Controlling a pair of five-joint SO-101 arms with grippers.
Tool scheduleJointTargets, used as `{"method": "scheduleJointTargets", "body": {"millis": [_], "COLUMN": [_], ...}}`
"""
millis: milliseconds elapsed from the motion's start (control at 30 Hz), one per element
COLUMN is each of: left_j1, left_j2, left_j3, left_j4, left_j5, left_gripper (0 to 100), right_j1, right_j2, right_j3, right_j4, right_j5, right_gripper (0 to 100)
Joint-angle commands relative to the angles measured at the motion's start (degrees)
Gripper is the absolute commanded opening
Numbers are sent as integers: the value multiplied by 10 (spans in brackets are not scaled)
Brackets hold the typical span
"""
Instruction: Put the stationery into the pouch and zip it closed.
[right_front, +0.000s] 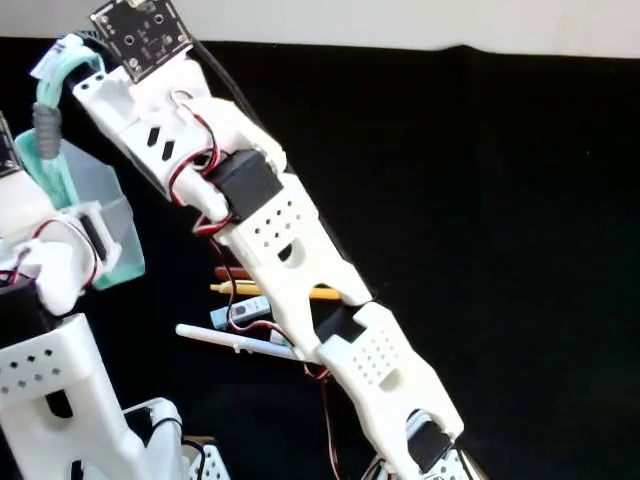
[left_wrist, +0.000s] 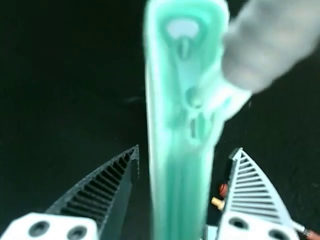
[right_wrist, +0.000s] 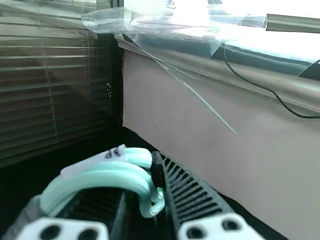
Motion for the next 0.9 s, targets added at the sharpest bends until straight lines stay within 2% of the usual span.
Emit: {"method": "scheduleJointTargets", "body": {"millis": [0,100,367,633,800,867], "left_j1": [-22,-44,-49,-73,-95,-95], "left_j2": [-7,-7,-7,-7,-3,-2], "left_j3": [-64,-87,-112,-225,-239,-223], "left_j4": [18,17,18,47,22,0], "left_j5": [1,1,1,1,-4,-35], "left_gripper": [294,294,293,292,292,292], "right_j1": [4,7,7,7,7,7], "right_j2": [-35,-35,-35,-35,-35,-35], "right_j3": [-6,-7,-4,-3,-3,-3], "right_j4": [-37,-57,-72,-77,-77,-77], "right_j5": [0,0,0,0,0,0], "right_gripper": [6,6,6,6,6,6]}}
